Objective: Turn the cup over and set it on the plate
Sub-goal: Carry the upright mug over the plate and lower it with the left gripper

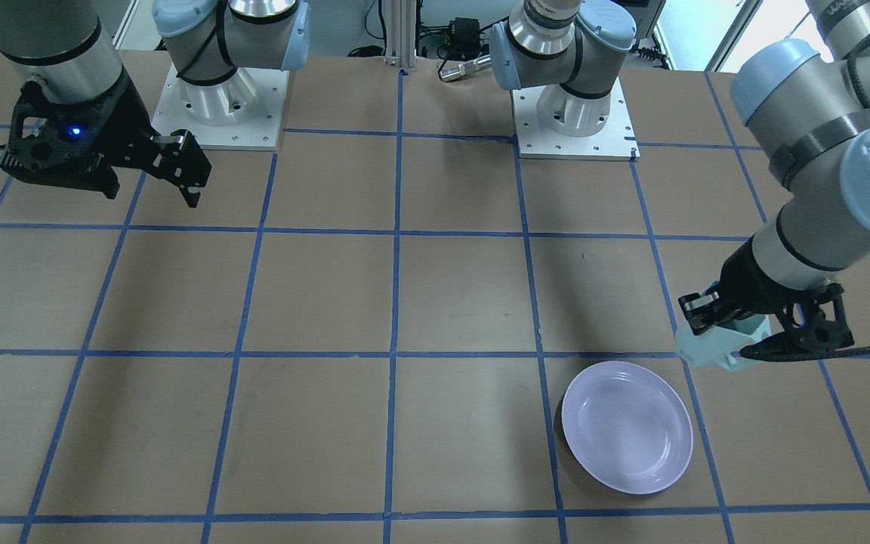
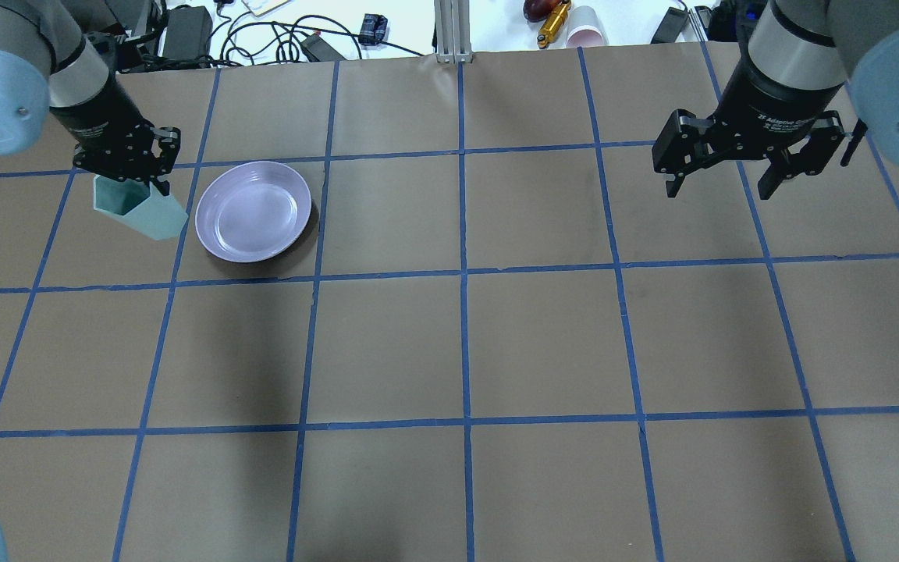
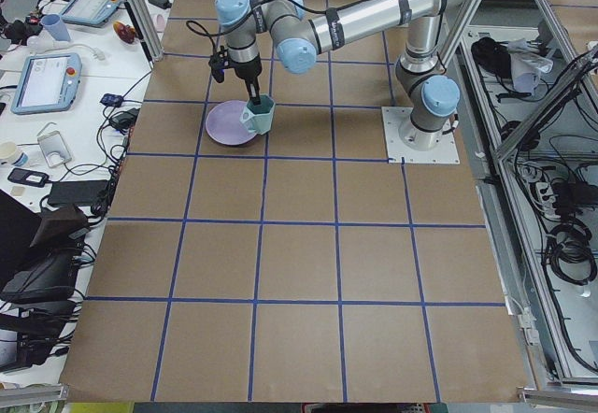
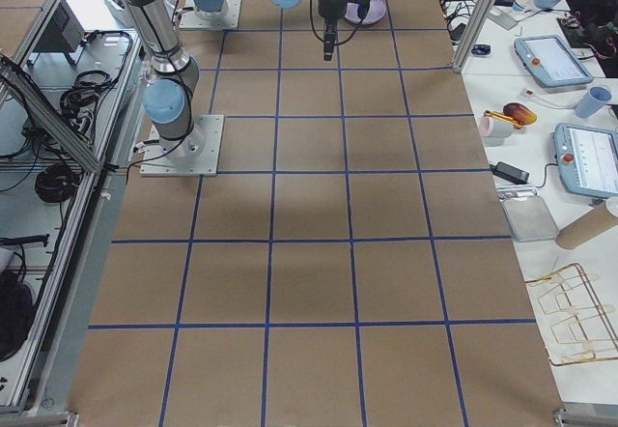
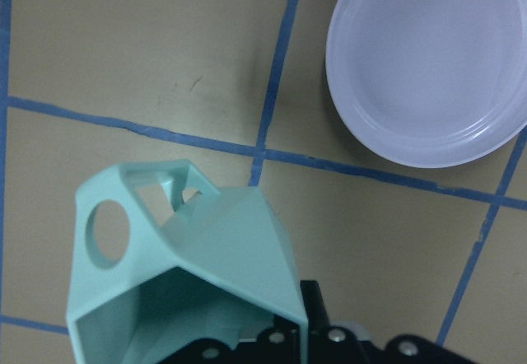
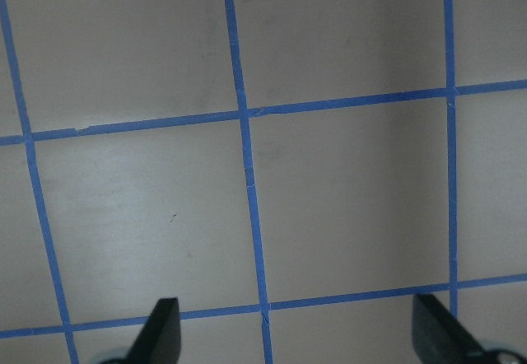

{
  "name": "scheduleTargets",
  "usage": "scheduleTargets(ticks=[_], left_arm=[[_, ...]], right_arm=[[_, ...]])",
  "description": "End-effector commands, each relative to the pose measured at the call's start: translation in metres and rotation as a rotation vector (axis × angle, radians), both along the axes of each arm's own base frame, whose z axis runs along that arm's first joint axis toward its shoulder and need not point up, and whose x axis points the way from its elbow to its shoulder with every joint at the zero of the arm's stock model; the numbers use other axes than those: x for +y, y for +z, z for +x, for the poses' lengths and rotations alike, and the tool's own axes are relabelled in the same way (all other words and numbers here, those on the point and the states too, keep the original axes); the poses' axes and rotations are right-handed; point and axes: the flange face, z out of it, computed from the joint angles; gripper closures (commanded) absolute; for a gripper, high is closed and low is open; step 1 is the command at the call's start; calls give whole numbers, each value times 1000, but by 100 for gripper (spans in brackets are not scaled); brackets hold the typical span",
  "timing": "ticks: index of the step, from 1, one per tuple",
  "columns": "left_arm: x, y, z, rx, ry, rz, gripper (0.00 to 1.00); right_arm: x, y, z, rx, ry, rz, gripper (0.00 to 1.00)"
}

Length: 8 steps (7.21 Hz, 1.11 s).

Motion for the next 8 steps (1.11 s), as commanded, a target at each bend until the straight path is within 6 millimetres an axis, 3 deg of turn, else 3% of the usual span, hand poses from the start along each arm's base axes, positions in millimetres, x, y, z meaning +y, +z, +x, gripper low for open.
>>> scheduleTargets(ticks=[1, 5, 6, 8], left_arm=[[-19, -28, -25, 3, -59, -24, 100], [-35, -65, -27, 10, -58, -3, 100], [-42, -71, -44, 32, -73, -44, 100], [-49, -94, -47, 40, -79, -26, 100]], right_arm=[[0, 0, 0, 0, 0, 0, 0], [0, 1, 0, 2, 0, -1, 0], [0, 0, 0, 2, 0, 0, 0], [0, 0, 0, 2, 0, 0, 0]])
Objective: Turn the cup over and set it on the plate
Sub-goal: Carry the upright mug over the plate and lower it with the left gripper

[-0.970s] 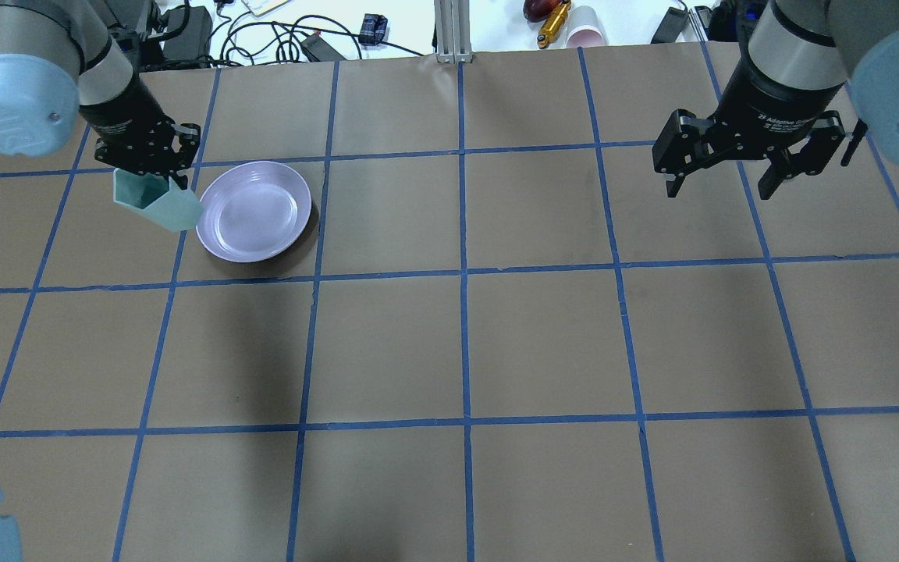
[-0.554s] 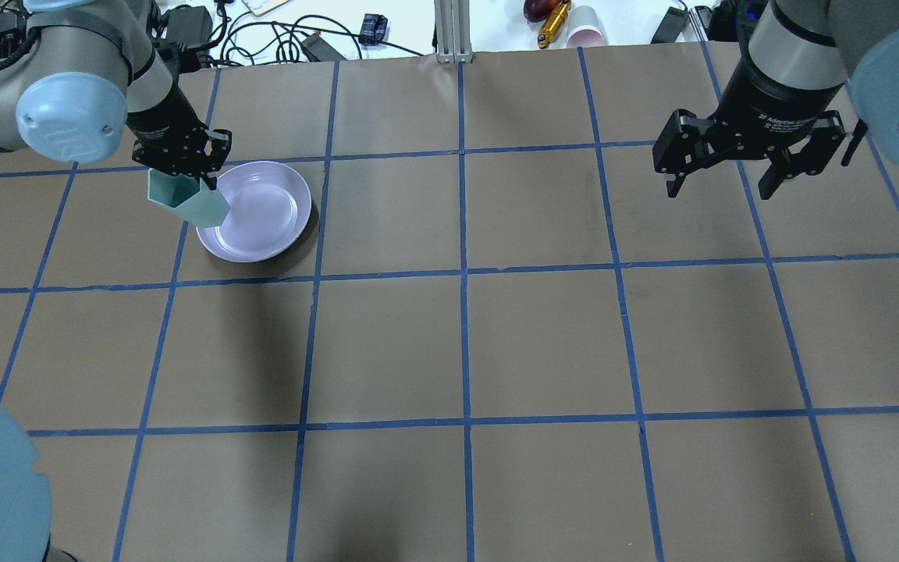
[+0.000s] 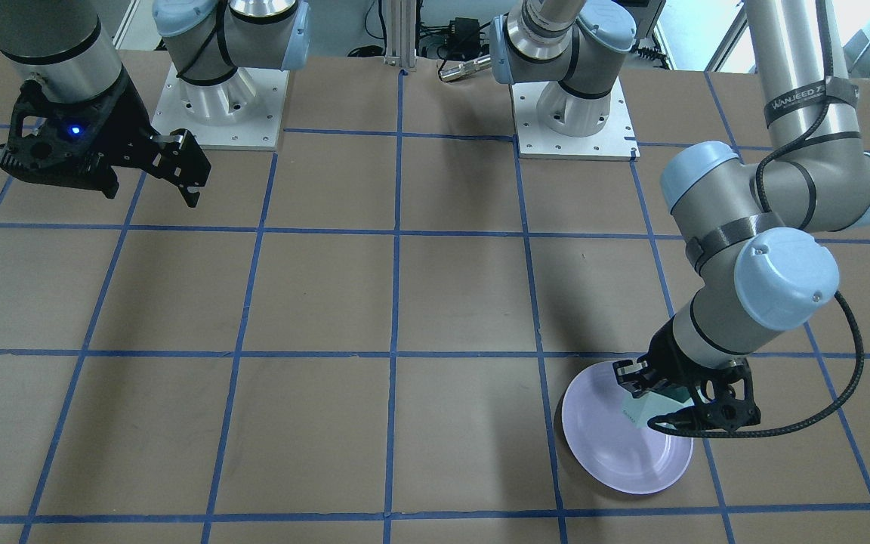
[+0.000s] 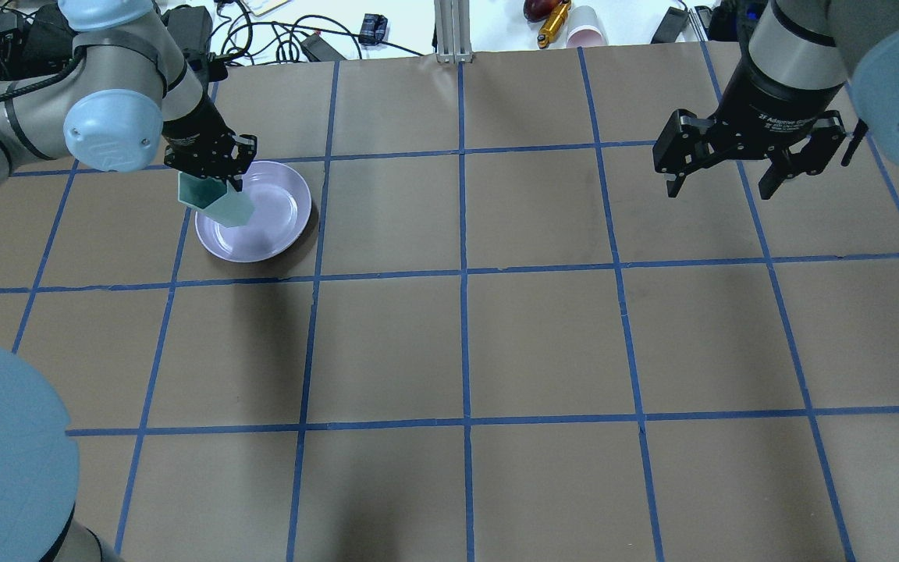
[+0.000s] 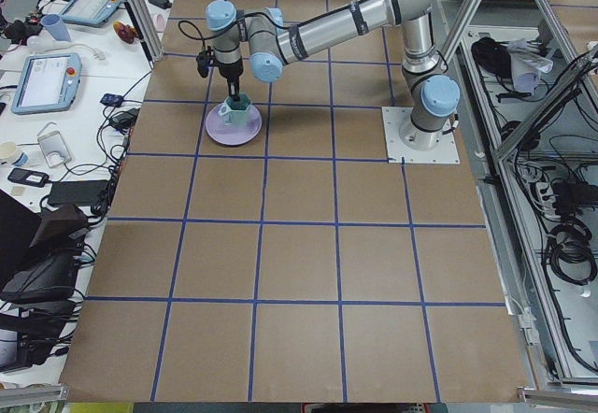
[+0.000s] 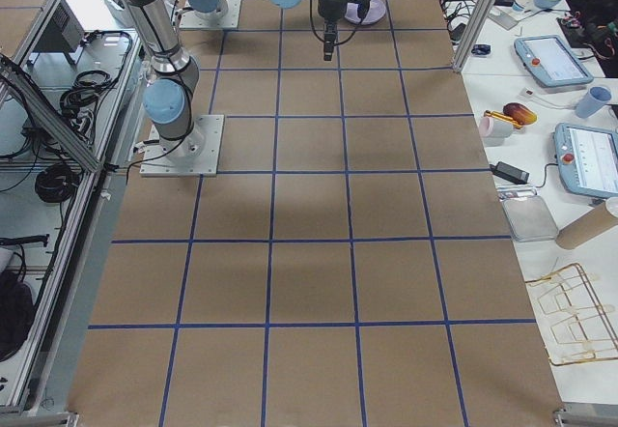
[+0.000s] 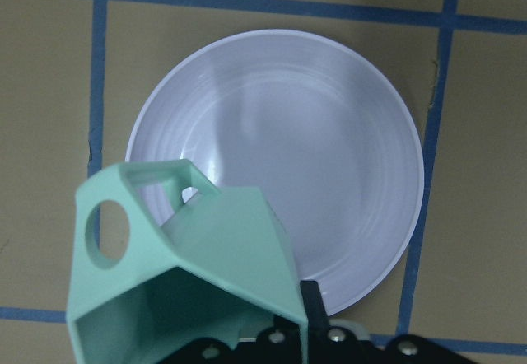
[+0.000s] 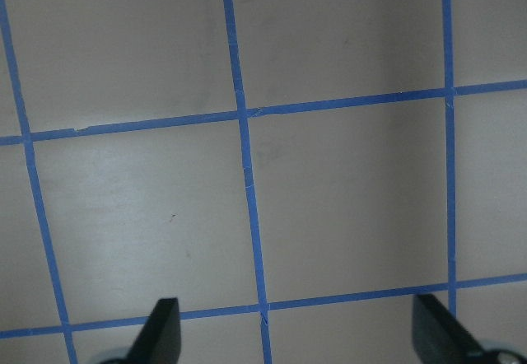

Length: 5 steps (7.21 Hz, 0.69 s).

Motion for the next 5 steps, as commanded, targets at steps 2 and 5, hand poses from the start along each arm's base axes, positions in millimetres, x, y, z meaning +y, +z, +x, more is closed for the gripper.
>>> scheduleTargets(ticks=[2, 5], left_arm=[[-8, -26, -3, 6, -16, 8, 100], [-7, -32, -4, 8, -16, 19, 0]], right_arm=[[0, 0, 0, 0, 0, 1, 0], [0, 0, 0, 0, 0, -1, 0]])
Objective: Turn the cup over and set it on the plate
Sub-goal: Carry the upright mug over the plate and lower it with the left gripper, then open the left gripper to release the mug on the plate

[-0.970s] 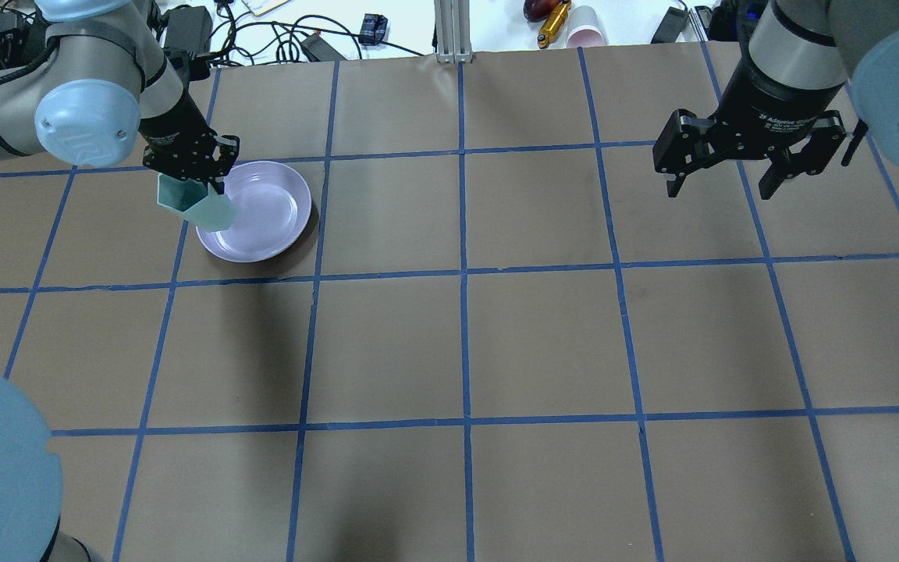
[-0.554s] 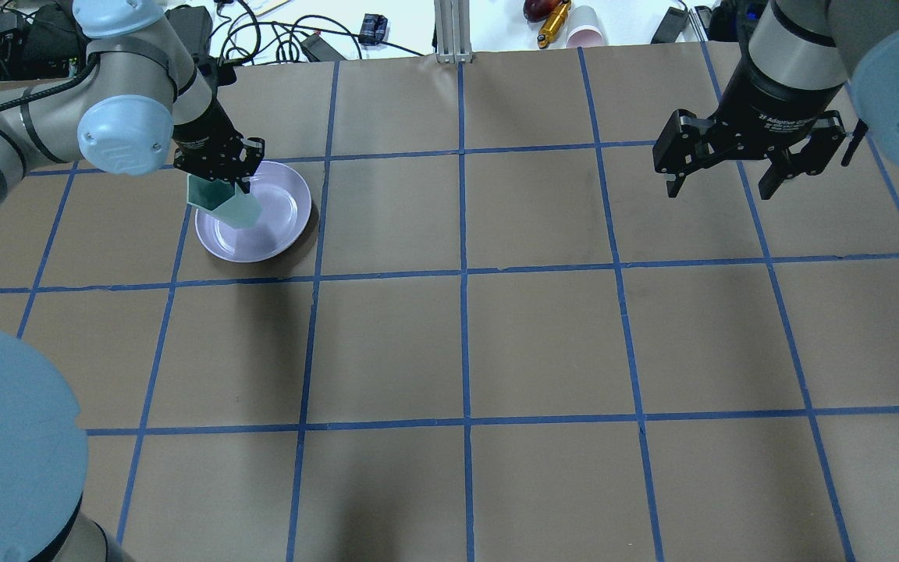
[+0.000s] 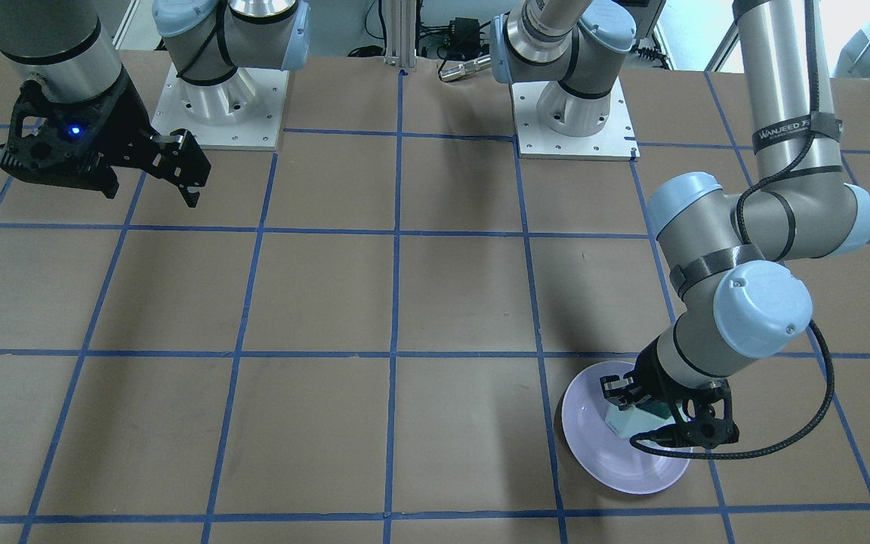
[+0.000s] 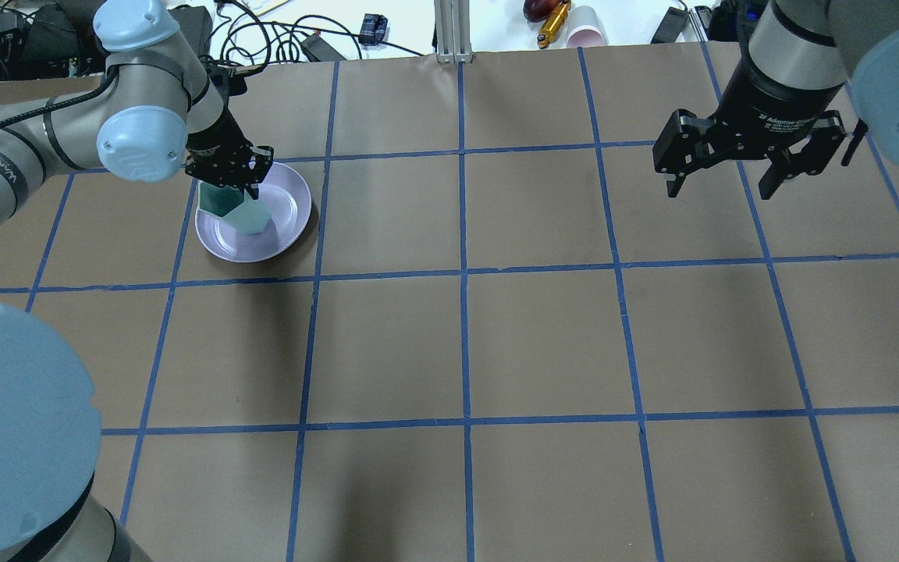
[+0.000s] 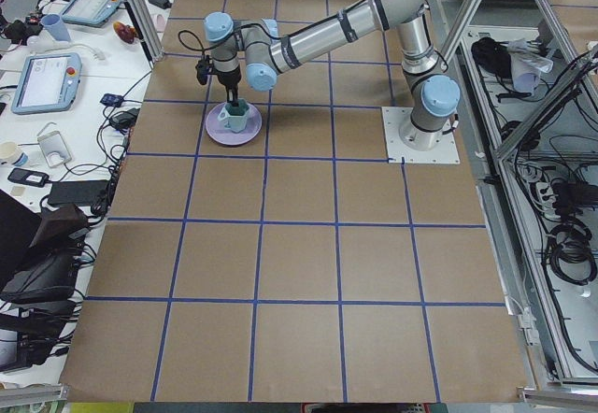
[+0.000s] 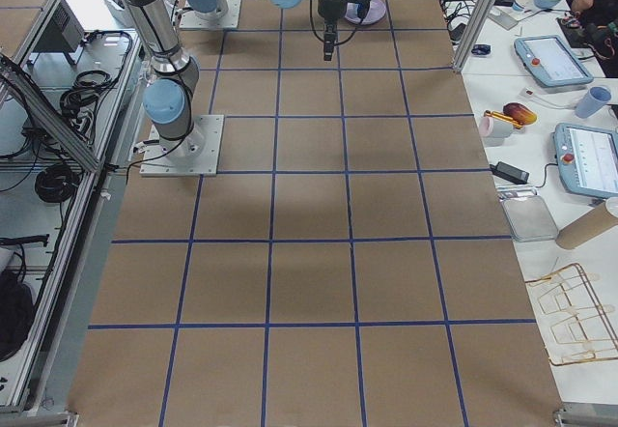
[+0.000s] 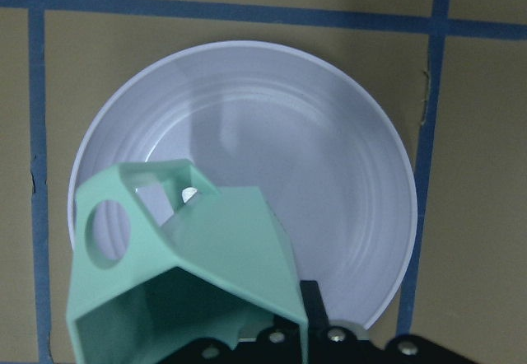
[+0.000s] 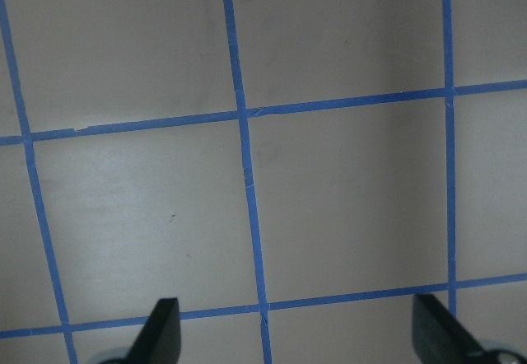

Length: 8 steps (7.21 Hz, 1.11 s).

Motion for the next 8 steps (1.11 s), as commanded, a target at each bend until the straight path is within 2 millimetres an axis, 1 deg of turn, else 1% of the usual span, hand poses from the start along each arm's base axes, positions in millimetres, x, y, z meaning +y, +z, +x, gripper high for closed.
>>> scheduleTargets(ticks=[1, 3, 4, 5, 7, 8], left_arm=[[2, 4, 0, 1, 0, -5, 0], [8, 41, -6, -13, -12, -54, 0], [18, 60, -8, -15, -13, -42, 0], [29, 92, -9, -16, -13, -32, 0], [54, 170, -11, -22, -17, 30, 0], [67, 199, -14, -24, -18, 20, 0]], right_arm=[[0, 0, 0, 0, 0, 0, 0], [0, -1, 0, 0, 0, 1, 0], [0, 0, 0, 0, 0, 0, 0], [0, 0, 0, 0, 0, 0, 0], [0, 0, 0, 0, 0, 0, 0], [0, -1, 0, 0, 0, 1, 0]])
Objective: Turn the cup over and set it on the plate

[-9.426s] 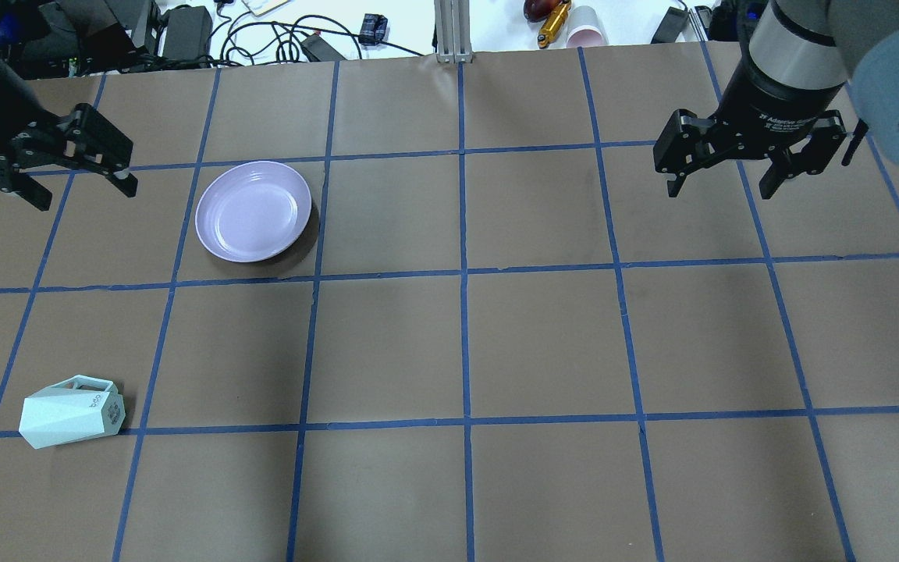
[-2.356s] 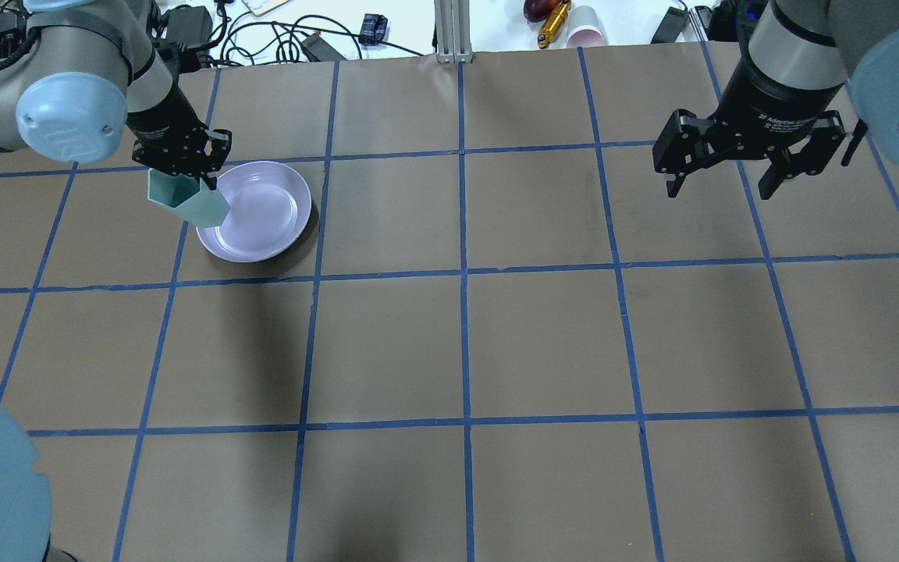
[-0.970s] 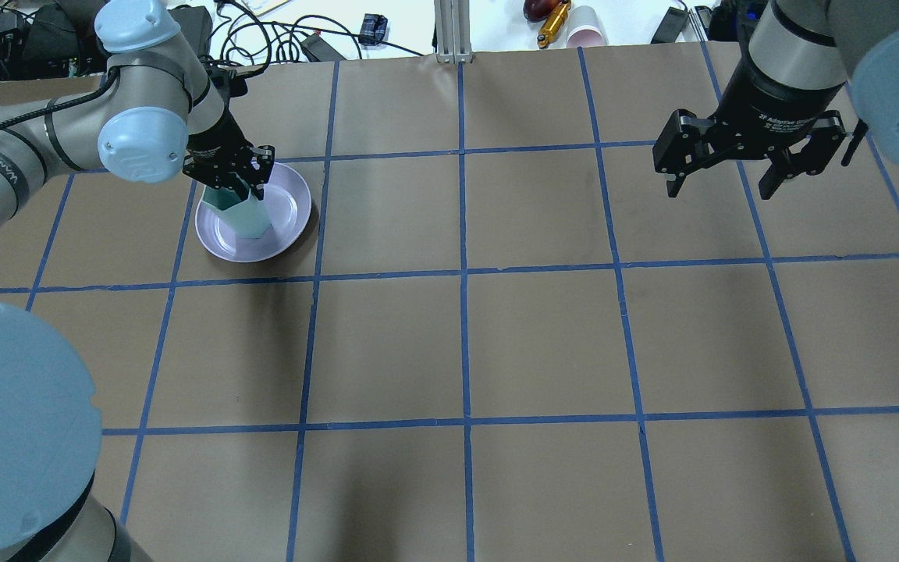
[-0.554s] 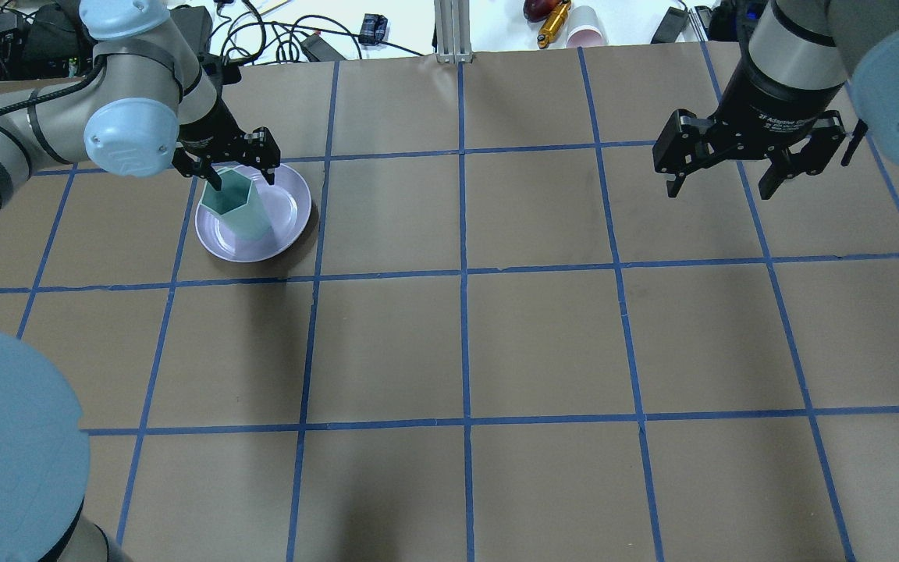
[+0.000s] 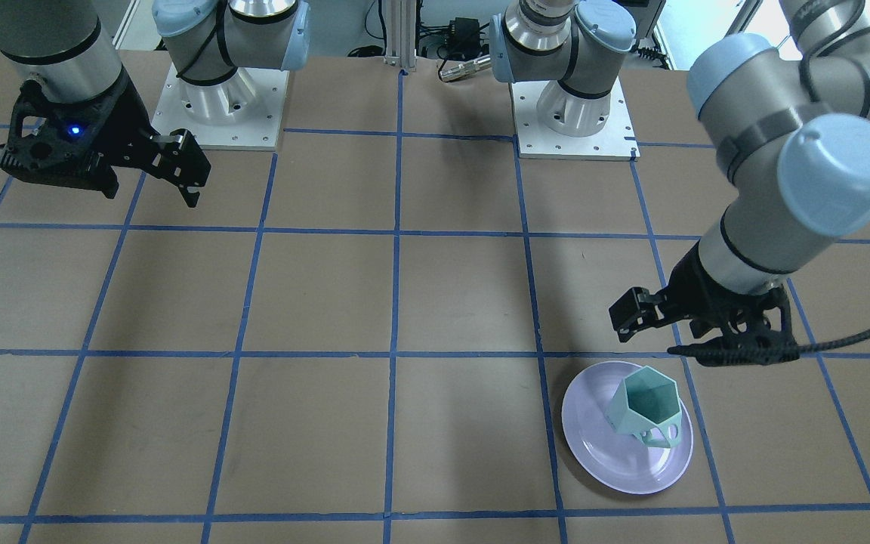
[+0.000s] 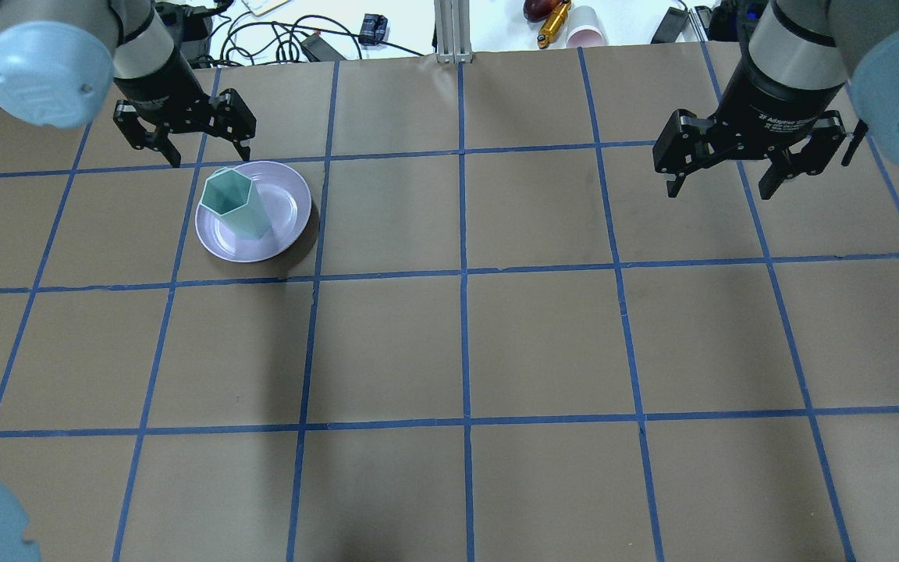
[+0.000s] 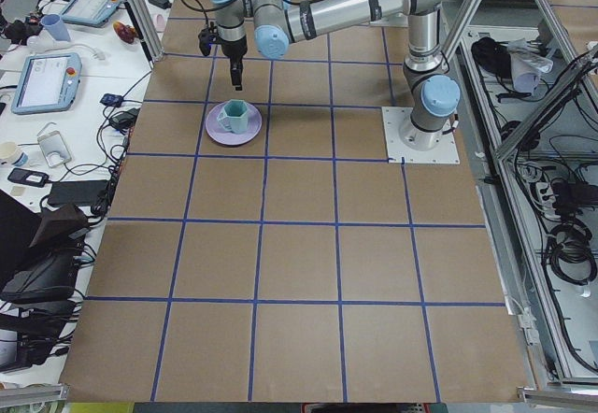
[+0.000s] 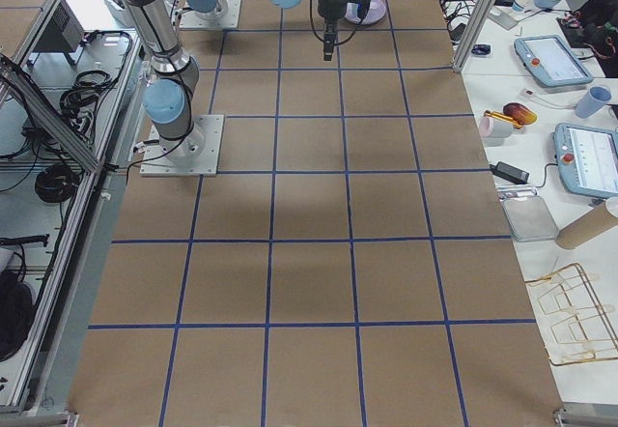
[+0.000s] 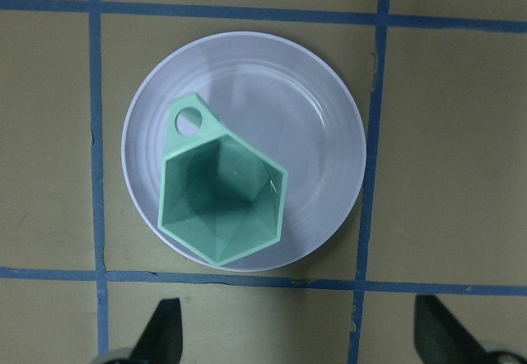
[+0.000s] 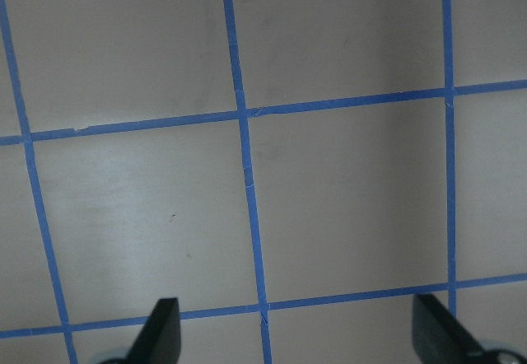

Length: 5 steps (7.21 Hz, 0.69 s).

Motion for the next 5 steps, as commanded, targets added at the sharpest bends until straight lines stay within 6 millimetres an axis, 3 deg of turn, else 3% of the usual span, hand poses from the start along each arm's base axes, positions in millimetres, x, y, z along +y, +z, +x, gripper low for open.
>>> scheduleTargets(ticks=[1, 3, 5], left_arm=[[35, 57, -6, 10, 0, 19, 0], [72, 82, -21, 14, -23, 56, 0], [84, 71, -47, 13, -58, 75, 0]], right_arm=[[0, -1, 0, 0, 0, 1, 0], [0, 0, 0, 0, 0, 0, 0], [0, 0, 0, 0, 0, 0, 0]])
